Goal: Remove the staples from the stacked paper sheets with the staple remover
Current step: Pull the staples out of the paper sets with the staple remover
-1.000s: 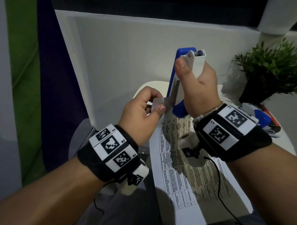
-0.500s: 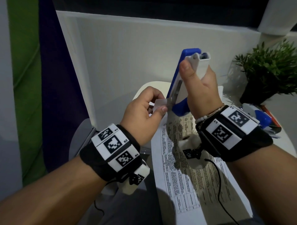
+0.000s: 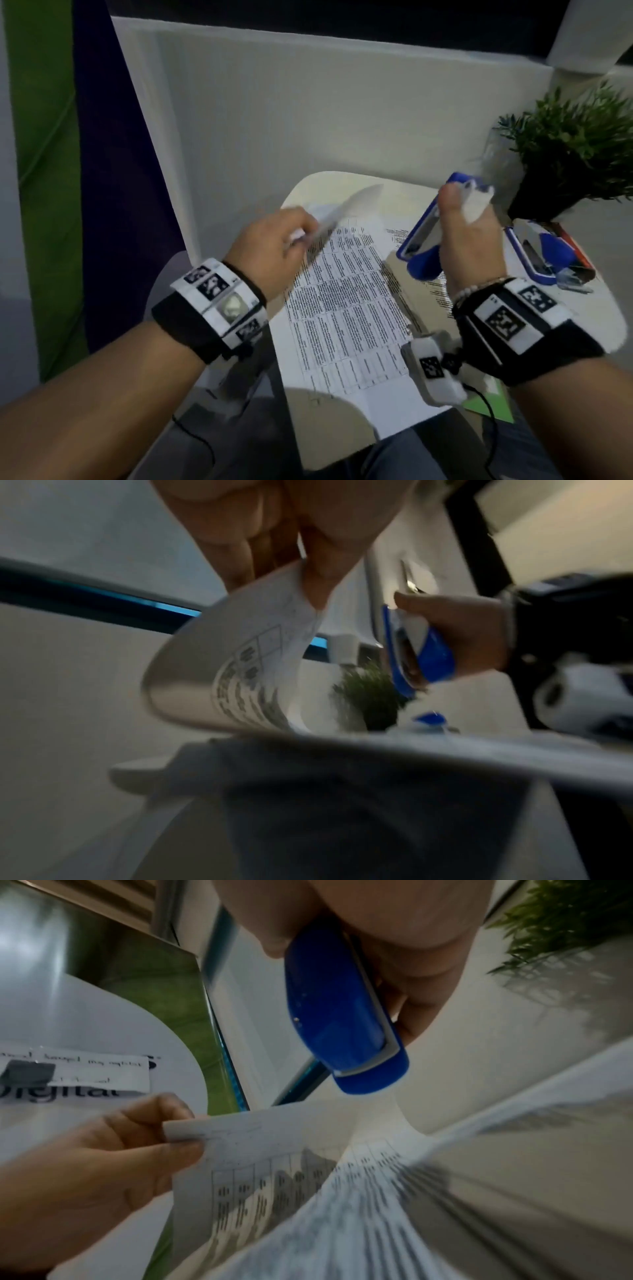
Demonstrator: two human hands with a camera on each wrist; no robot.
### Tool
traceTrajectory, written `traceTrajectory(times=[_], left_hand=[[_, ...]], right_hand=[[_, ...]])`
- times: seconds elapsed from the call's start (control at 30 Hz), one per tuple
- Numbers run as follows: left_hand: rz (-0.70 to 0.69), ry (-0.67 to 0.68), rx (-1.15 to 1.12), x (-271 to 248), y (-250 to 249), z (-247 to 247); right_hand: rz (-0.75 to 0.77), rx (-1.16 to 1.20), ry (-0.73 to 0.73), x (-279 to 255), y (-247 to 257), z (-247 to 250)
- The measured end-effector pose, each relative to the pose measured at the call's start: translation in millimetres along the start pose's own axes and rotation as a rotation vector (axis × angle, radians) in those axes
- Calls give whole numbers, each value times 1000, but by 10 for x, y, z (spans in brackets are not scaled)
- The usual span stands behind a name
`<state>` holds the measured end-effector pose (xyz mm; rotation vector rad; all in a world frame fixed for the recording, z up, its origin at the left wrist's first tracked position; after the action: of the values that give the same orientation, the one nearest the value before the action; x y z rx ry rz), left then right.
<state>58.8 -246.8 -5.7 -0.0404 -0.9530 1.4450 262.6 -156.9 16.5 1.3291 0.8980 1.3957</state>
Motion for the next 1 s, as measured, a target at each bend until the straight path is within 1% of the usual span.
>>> traceTrajectory(times=[0.07,0.13,0.2,0.23,0.4,0.63,0.7,0.77,0.83,0.9,0.93,1.0], left_hand=[[-151,155,37,-128,67,-107],[-167,255,31,-230,109,-184],[-157,303,58,-301,130,-235],[-156,314,71,-332,135,-251],[-123,259,21,-357,158,-253],[-108,230,-13,-350,144,-224],[-119,194,9,-342,134,-190],[-87,92,48,-305,111,-114],[40,-44,98,-222,84,15],[164,-140,145,-107,80,174],[203,-172,168,-60,100,270],[238,-245,204,22,170,495]], right_hand=[[-23,-112,43,-62,-119,6],[-76,-161,80,-122,-198,8],[-107,-157,96,-159,-250,6],[-104,-152,97,-161,-276,1],[-98,-162,118,-142,-347,-9],[-94,-171,149,-134,-376,-15],[-74,-165,150,-139,-349,-25],[-72,-115,118,-141,-299,-43],[-97,2,78,-139,-228,-82],[-113,128,33,-132,-151,-140],[-122,184,15,-129,-123,-186],[-146,258,-11,-140,-65,-286]])
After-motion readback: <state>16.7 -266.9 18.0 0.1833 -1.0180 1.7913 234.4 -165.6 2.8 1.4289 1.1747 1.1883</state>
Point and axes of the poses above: each hand's wrist, its own x-axis towards the middle knuckle, its own z-axis out of the back of the hand, y = z × x, the point moved 1 cm from there along x, towards the middle knuckle, and after that the axes turned 2 degrees about -z, right-handed, at the moved point
